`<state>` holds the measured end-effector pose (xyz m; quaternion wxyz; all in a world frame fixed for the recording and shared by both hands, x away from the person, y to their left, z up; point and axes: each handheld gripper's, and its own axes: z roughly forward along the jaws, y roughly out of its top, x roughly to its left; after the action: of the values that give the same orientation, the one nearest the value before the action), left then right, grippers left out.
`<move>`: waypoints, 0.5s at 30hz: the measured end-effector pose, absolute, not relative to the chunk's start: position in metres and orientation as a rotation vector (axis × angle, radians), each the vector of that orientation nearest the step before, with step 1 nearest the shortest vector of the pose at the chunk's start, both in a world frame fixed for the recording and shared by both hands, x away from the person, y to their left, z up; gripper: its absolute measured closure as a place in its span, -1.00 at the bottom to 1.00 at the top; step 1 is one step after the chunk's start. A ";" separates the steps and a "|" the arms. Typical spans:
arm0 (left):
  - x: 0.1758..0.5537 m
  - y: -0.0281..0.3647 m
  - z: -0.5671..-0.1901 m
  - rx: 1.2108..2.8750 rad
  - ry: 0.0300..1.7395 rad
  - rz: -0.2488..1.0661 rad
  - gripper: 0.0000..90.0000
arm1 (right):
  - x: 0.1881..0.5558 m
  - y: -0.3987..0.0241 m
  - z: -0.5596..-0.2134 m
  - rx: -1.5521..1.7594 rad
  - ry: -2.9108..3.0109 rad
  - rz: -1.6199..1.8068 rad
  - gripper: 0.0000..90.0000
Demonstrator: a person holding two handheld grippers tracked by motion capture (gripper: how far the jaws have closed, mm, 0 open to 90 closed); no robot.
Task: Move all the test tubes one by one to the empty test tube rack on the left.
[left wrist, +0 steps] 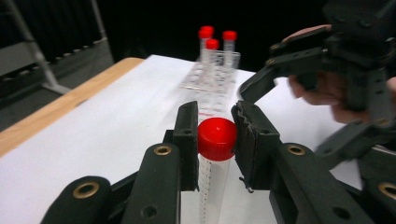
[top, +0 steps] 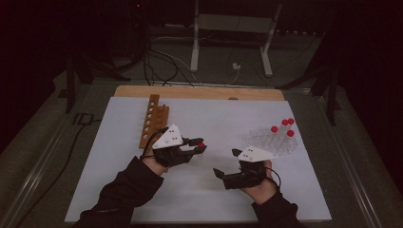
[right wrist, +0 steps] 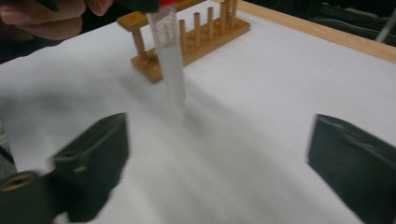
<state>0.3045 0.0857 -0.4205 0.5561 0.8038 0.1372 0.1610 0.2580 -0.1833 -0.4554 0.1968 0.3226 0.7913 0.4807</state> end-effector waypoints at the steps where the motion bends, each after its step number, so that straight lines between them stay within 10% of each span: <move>1: 0.306 0.088 -0.420 1.896 0.327 0.380 0.61 | 0.258 -0.185 -0.455 0.912 2.211 1.353 -0.93; 15: 0.335 0.131 -0.398 1.847 0.464 0.491 0.61 | 0.260 -0.193 -0.455 0.930 2.195 1.379 -1.00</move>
<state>0.3351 0.1306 -0.3976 0.5542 0.7817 0.1964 0.2079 0.2599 -0.1934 -0.4551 0.1925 0.3315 0.7821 0.4914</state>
